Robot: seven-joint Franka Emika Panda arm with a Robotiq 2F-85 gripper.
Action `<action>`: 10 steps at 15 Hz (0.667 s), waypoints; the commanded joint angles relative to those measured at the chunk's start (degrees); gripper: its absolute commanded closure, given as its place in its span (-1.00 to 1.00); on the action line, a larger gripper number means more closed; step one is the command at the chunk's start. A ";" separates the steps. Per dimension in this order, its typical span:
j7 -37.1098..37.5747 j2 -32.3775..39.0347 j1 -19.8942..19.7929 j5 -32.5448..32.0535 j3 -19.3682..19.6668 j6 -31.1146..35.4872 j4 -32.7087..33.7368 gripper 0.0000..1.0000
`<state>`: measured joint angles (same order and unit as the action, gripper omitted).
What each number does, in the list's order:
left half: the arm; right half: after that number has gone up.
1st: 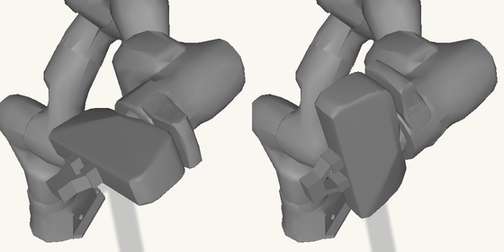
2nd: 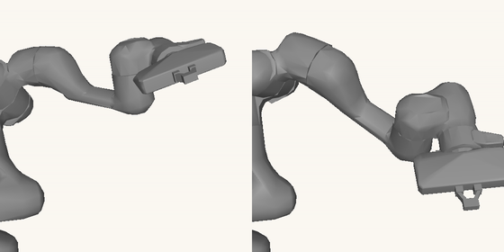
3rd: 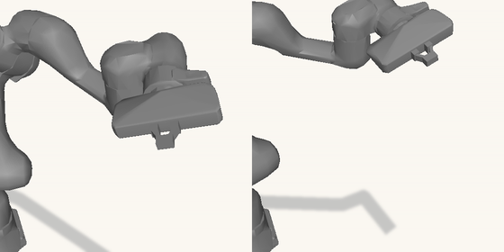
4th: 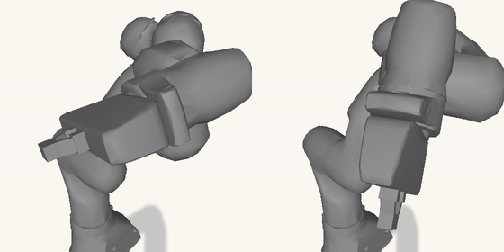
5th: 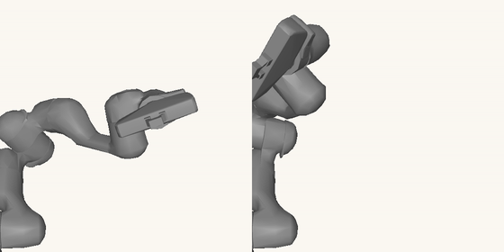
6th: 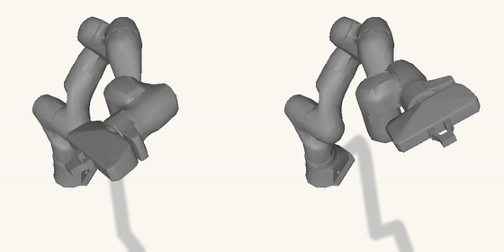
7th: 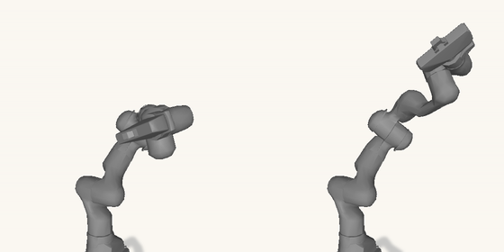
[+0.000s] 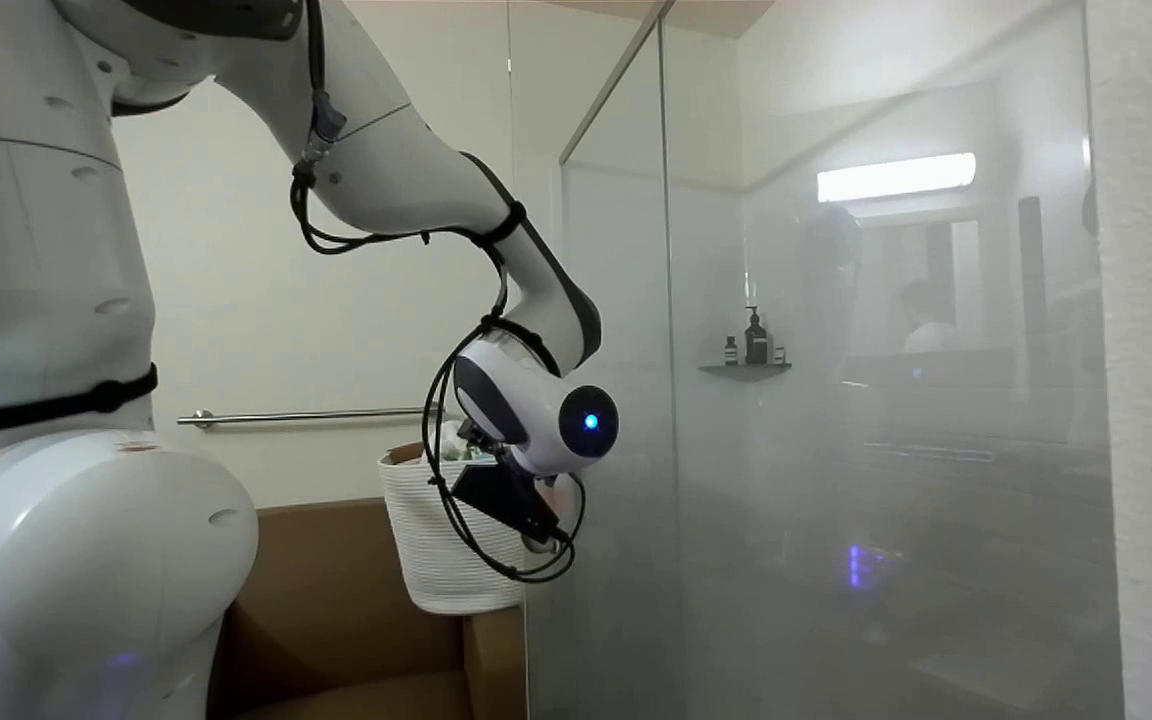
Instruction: Open and close the glass door.
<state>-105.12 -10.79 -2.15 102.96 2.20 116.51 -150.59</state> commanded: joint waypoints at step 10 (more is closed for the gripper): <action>6.38 -5.43 0.67 -4.54 -2.91 0.31 -5.63 -1.00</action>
<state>-104.04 -14.87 -2.42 100.15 2.16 116.56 -154.26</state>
